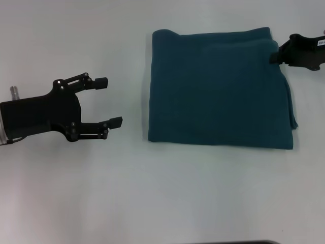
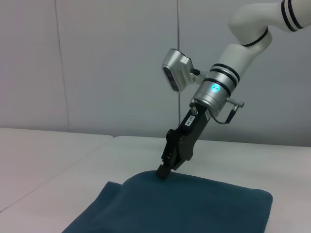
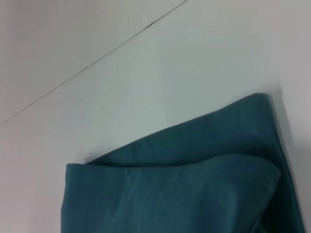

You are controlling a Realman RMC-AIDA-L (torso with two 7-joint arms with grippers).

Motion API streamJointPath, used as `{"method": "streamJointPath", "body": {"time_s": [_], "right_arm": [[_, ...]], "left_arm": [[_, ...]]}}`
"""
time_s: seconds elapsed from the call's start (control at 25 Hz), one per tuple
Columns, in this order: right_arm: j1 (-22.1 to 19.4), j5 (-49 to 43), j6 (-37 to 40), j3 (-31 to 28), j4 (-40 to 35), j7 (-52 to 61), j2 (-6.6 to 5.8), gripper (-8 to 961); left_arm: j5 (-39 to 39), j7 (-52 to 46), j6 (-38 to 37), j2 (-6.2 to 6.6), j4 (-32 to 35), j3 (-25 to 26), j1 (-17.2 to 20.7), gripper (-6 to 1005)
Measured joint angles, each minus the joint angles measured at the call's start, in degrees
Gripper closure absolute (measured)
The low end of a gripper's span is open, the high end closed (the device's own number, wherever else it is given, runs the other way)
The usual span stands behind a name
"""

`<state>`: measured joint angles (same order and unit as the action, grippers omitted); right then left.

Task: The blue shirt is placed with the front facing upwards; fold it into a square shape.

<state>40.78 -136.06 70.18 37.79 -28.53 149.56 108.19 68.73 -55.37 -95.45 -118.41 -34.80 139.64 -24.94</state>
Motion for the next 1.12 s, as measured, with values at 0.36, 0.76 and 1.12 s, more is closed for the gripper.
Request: {"method": "streamJointPath", "body": {"time_s": [0.36, 0.76, 1.12], "right_arm": [[1.1, 0.0, -2.6, 1.5, -0.2, -1.7, 0.06, 916], [1.6, 0.2, -3.9, 2.0, -1.0, -3.7, 0.46, 917], [2.0, 0.1, -4.1, 2.7, -1.1, -4.4, 0.99, 936]], "left_arm": [[0.0, 0.0, 0.0, -0.07, 0.0, 0.1, 0.0, 96], [0.0, 0.0, 0.0, -0.06, 0.0, 0.2, 0.0, 95], [0.0, 0.0, 0.0, 0.10, -0.2, 0.2, 0.0, 95]]}}
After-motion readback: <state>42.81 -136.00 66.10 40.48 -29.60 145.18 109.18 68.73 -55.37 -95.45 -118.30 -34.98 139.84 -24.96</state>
